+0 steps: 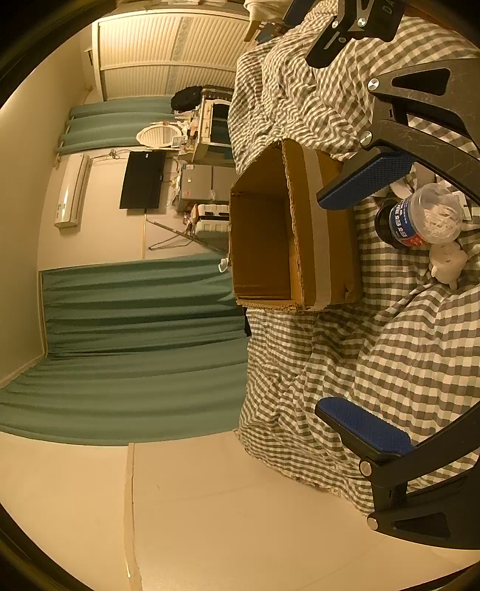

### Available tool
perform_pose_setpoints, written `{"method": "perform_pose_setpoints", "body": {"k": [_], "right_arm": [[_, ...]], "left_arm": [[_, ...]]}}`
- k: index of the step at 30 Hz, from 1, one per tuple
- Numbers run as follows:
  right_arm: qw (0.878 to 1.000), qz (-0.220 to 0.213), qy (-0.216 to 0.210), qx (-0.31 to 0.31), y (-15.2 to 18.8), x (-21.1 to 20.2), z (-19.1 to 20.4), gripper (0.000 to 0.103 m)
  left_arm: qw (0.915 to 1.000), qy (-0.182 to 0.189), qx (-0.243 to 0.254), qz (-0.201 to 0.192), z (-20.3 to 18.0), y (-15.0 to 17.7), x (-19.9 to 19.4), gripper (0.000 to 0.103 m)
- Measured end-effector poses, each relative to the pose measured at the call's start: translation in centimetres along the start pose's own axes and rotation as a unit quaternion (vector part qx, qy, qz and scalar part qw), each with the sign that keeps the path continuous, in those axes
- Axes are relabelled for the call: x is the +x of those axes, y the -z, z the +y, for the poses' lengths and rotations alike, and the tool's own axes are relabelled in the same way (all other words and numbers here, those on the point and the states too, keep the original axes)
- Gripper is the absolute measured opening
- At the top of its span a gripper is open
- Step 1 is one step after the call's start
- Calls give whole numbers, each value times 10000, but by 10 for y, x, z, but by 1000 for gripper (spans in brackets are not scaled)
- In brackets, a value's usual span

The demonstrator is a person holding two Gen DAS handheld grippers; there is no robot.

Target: Organize objects

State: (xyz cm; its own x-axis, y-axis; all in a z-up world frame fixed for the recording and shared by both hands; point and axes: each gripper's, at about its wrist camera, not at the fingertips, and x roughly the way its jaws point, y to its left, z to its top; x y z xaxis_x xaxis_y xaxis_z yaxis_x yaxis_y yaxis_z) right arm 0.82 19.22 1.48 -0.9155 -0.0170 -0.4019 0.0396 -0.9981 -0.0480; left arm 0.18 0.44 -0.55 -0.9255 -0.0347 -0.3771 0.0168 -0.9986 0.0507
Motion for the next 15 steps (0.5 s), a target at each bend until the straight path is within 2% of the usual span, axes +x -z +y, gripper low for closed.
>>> {"method": "perform_pose_setpoints", "body": {"k": [15], "right_arm": [[9999,45,-69,-85,1,0,4,103]], "left_arm": [[10000,11,18,13,-5,4,-1,103]]}}
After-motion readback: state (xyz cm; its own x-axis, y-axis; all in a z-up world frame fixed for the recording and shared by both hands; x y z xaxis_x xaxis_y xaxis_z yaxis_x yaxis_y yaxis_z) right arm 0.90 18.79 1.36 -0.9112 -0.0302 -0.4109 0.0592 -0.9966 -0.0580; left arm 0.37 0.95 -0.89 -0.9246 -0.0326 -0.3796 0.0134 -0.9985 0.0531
